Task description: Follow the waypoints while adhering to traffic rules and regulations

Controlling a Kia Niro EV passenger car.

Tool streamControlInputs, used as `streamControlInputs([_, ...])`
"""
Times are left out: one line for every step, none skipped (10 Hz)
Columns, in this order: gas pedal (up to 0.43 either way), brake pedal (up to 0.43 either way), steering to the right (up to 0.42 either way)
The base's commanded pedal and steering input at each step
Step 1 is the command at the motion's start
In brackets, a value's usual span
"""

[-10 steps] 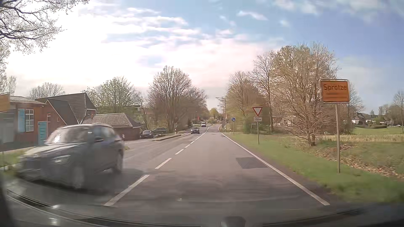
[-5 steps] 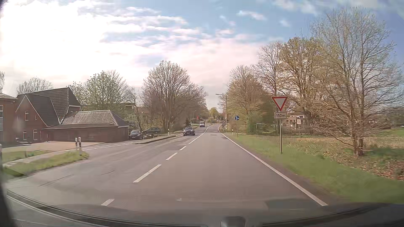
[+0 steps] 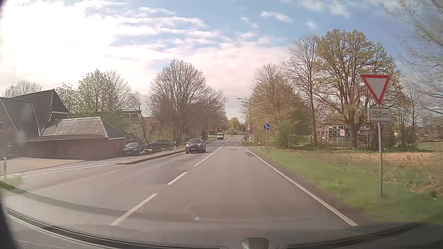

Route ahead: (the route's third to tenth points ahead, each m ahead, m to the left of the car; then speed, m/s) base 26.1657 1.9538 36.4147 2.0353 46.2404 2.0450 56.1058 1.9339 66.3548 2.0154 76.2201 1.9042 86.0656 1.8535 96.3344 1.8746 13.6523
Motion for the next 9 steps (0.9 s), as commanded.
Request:
streamControlInputs([0.110, 0.006, -0.004])
streamControlInputs([0.110, 0.000, -0.004])
streamControlInputs([0.110, 0.000, -0.004])
streamControlInputs([0.110, 0.000, -0.004])
streamControlInputs([0.110, 0.000, -0.004])
streamControlInputs([0.110, 0.000, -0.004])
streamControlInputs([0.110, 0.000, -0.003])
streamControlInputs([0.110, 0.006, -0.002])
streamControlInputs([0.110, 0.000, -0.002])
